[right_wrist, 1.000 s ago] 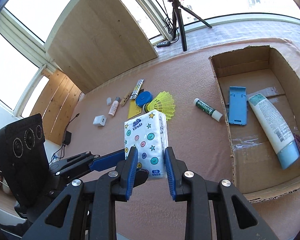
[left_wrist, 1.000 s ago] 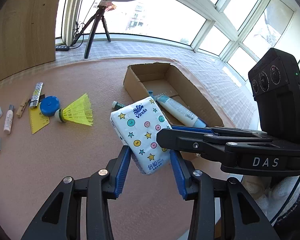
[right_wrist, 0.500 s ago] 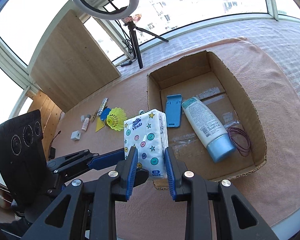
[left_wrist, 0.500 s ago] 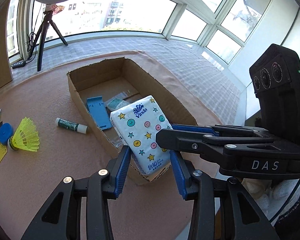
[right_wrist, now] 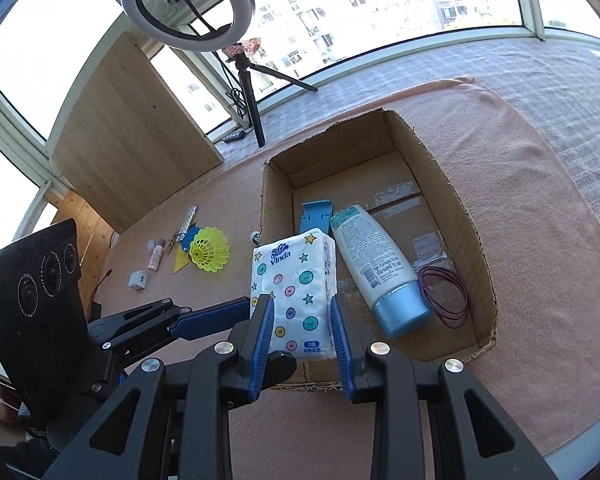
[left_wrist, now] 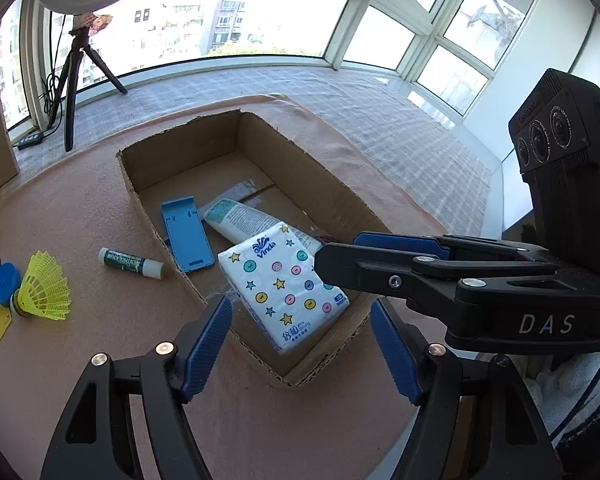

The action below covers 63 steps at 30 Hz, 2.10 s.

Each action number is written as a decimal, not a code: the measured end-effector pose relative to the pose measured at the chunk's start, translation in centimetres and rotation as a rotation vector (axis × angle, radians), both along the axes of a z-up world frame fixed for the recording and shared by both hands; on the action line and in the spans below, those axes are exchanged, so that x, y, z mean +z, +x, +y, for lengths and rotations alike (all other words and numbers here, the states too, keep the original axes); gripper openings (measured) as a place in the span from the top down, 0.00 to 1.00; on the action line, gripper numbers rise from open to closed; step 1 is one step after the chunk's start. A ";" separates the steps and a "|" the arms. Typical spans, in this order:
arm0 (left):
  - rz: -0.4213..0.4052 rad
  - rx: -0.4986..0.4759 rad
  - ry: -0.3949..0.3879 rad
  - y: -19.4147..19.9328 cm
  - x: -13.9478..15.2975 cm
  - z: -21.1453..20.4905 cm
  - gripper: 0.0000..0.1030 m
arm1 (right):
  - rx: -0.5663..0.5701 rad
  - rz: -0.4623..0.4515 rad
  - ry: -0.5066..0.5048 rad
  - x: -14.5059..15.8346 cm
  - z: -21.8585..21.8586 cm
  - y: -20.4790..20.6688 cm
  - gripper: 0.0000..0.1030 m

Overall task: Organize objects
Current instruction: 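Carry the tissue pack into the box and open the left gripper, then move the left tool to the yellow shuttlecock and grasp it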

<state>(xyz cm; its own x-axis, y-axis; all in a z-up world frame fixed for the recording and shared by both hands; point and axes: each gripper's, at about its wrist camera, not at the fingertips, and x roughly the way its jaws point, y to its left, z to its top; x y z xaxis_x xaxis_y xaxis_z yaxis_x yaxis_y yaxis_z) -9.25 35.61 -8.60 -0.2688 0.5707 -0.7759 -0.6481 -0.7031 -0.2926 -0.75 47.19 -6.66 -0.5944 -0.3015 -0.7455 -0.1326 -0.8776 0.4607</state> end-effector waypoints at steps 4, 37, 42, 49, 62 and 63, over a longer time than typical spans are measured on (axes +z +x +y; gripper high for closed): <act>-0.007 -0.002 -0.007 0.1 -0.2 -0.4 0.20 | -0.062 0.022 0.045 0.5 0.4 0.2 0.33; -0.019 0.278 -0.001 -2.4 0.8 -15.0 0.20 | 0.082 0.036 0.028 1.7 -7.4 -3.6 0.33; -0.022 0.350 -0.013 -2.9 0.4 -18.9 0.20 | 0.122 0.030 0.030 1.6 -9.5 -4.5 0.33; -0.033 0.441 -0.020 -3.7 -0.4 -23.7 0.20 | 0.167 0.019 0.032 1.3 -12.0 -5.7 0.33; -0.068 0.410 -0.030 -8.0 -3.6 -24.4 0.21 | 0.255 -0.030 -0.052 -0.8 -15.6 -12.0 0.33; -0.071 0.406 -0.031 -8.5 -3.9 -24.3 0.22 | 0.260 -0.038 -0.063 -1.1 -15.8 -12.5 0.33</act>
<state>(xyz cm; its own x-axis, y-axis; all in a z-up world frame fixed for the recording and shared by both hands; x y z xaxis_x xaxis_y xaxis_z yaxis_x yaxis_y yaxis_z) -17.71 11.34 -12.49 -0.4123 0.4055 -0.8158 -0.2953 -0.9066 -0.3014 -13.27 31.40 -7.76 -0.4625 -0.4870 -0.7409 0.0751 -0.8542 0.5145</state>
